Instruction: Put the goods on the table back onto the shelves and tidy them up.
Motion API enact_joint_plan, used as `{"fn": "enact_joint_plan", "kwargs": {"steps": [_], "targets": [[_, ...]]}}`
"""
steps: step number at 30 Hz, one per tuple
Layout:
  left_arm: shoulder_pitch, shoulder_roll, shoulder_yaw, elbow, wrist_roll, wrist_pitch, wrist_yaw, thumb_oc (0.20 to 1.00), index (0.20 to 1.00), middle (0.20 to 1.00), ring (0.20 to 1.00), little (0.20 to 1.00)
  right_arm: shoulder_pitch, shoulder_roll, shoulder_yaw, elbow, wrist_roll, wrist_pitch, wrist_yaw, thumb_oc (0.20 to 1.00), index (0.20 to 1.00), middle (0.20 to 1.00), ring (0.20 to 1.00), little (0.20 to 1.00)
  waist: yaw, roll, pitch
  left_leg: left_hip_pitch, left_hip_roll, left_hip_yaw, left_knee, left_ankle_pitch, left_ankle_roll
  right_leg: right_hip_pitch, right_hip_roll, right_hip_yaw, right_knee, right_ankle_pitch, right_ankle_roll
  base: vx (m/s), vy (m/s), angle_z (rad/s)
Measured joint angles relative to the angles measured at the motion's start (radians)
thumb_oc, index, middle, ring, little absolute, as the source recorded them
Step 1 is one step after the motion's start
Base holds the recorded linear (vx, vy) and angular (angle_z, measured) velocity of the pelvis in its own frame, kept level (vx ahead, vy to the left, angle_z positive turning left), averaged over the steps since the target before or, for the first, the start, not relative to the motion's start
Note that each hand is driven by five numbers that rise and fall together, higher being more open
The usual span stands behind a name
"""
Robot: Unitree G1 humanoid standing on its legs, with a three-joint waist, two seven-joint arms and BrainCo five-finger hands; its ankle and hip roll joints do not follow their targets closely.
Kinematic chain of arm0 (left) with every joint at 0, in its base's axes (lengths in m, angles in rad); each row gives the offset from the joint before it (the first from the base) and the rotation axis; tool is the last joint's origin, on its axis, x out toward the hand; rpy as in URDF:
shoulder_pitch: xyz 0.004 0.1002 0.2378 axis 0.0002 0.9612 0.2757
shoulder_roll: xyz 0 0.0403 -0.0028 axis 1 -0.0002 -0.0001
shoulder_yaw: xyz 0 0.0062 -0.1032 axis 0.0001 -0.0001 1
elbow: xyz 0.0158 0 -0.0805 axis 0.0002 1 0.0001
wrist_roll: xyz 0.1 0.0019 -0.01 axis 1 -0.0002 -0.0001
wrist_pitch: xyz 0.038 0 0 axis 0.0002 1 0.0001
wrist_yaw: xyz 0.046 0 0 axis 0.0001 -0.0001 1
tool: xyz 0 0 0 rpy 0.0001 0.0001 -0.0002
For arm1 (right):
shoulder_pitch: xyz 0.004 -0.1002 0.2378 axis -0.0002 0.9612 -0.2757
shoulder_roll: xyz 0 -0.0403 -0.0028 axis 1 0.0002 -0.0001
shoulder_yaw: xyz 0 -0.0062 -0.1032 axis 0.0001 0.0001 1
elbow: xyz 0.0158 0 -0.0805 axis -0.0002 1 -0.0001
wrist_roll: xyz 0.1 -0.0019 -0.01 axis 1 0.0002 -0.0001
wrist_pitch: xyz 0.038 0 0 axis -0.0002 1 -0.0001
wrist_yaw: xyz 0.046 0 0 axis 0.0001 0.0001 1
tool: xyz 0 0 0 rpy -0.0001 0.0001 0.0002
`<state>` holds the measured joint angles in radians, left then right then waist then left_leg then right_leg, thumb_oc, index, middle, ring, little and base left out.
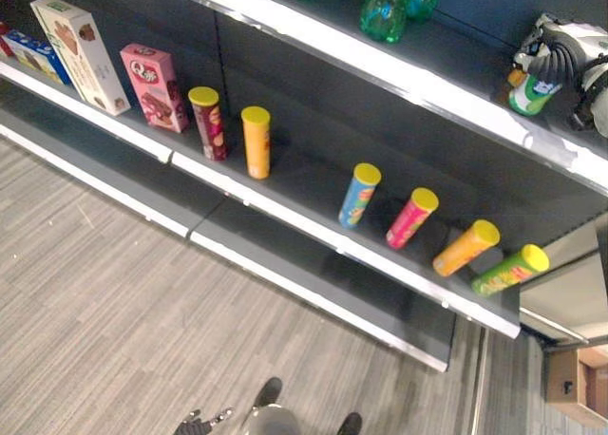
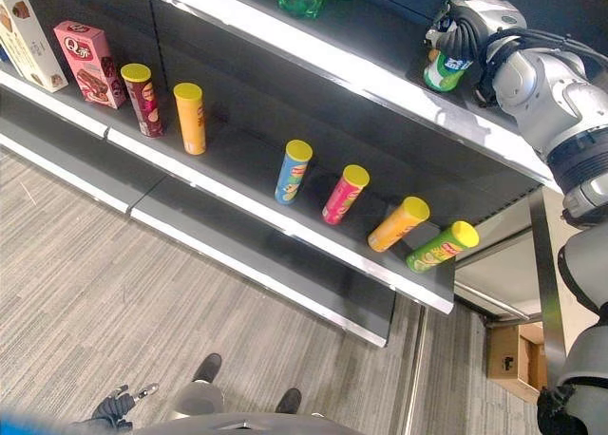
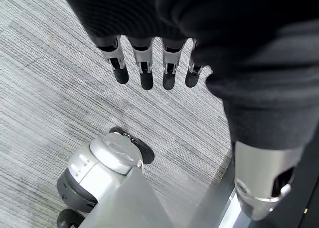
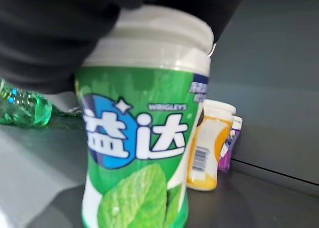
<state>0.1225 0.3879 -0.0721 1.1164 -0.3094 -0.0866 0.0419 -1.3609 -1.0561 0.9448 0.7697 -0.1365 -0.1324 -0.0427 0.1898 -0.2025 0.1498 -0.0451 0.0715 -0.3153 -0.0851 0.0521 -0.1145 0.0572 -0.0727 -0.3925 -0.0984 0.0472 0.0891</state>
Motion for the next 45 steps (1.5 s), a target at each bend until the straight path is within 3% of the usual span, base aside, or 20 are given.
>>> {"fn": "enact_joint_plan", "kwargs": {"steps": [43,44,45], "targets": [[0.018,0.013,-0.001,-0.044,0.0,0.002,-0.025,1.0,1.0,1.0,1.0,1.0,-0.017,0.006,0.016,0.033,-0.02,0.033,0.033,0.2,0.2,0.2,0.2,0.2,-0.003,0.008,-0.008,-0.003,-0.005,-0.004,-0.002,0.002,0.0,0.0,-0.005,-0.005,0.0,-0.001,0.002,0.0,0.001,0.01],[0.018,0.013,-0.001,-0.044,0.0,0.002,-0.025,1.0,1.0,1.0,1.0,1.0,-0.017,0.006,0.016,0.032,-0.02,0.033,0.034,0.787,0.787,0.787,0.787,0.787,-0.003,0.008,-0.008,-0.003,-0.005,-0.003,-0.002,0.002,0.0,0.0,-0.005,-0.005,0.0,-0.001,0.002,0.0,0.0,0.0],[0.018,0.014,-0.001,-0.044,0.0,0.002,-0.025,1.0,1.0,1.0,1.0,1.0,-0.017,0.006,0.015,0.032,-0.02,0.033,0.037,1.0,1.0,1.0,1.0,1.0,-0.003,0.008,-0.008,-0.002,-0.004,-0.002,-0.002,0.002,0.0,0.0,-0.004,-0.003,0.0,-0.001,0.001,-0.01,0.001,-0.03]]}}
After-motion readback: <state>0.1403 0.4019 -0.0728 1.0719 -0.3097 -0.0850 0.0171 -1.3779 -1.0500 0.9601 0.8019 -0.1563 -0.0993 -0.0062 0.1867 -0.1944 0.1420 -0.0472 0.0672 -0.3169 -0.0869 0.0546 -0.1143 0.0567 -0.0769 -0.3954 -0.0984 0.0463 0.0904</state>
